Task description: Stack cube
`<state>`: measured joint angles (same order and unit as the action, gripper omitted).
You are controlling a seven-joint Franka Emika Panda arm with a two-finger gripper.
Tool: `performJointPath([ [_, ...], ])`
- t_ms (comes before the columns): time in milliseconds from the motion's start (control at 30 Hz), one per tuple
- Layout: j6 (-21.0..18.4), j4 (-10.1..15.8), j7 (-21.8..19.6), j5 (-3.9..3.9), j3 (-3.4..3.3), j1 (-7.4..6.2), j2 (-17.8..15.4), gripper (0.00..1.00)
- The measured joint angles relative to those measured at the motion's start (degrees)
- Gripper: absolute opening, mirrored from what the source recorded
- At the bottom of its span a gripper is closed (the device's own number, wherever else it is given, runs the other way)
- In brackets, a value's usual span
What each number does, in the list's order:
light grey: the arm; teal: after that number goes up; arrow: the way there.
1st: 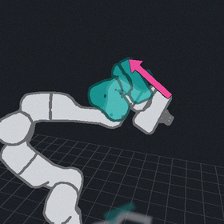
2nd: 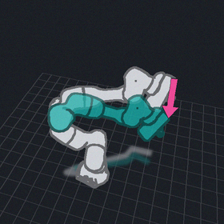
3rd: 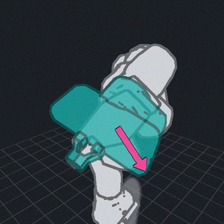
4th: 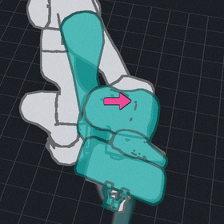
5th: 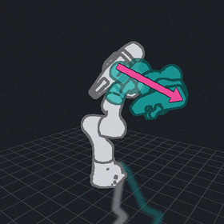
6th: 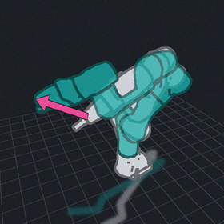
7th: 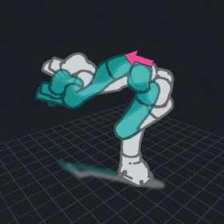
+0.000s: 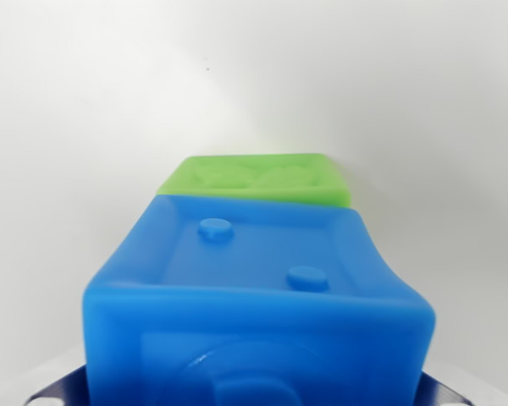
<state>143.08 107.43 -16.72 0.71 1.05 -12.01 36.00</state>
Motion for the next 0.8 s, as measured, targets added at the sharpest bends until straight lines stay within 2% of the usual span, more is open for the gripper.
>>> performJointPath([
  [233, 0.41, -0.07, 0.00, 0.00, -0.03, -0.02, 0.40, 0.00],
  [267, 0.41, -0.07, 0.00, 0.00, -0.03, -0.02, 0.40, 1.00],
  [800, 0.47, -0.09, 0.00, 0.00, -0.04, -0.02, 0.48, 1.00],
])
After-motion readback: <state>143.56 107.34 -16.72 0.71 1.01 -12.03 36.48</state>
